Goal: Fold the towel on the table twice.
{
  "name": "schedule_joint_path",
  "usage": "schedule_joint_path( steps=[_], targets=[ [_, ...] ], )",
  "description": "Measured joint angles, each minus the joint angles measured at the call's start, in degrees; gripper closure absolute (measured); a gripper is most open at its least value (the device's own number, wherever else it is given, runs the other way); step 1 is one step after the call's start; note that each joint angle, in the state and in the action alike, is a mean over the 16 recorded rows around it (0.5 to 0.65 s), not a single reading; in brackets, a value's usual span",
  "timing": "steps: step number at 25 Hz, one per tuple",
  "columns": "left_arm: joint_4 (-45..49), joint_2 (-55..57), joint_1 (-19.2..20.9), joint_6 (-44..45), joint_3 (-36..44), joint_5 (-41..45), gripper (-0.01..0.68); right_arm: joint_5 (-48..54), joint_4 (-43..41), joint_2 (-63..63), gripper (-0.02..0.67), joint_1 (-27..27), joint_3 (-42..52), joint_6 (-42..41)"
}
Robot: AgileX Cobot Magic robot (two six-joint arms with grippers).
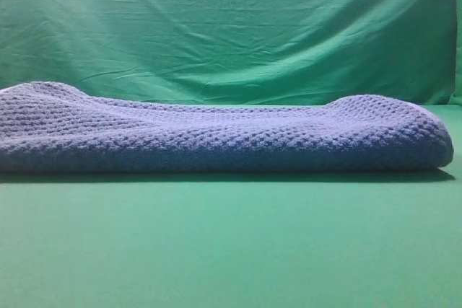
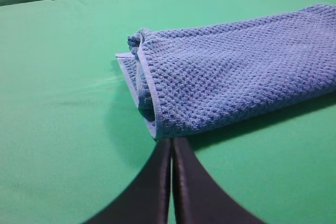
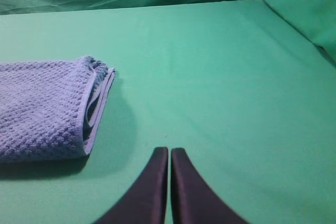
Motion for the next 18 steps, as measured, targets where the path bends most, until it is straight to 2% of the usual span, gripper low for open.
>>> schedule_joint_path(
  steps=[10, 18],
  targets=[
    [0.03, 0.00, 0.24, -0.02, 0.00, 0.00, 0.673, 0.06, 0.31, 0.00, 0.649, 0.00, 0.00, 0.04],
    [0.67, 0.00, 2.84, -0.13, 0.00, 0.04, 0.673, 0.06, 0.39, 0.00, 0.649, 0.00, 0.00, 0.04]
  ],
)
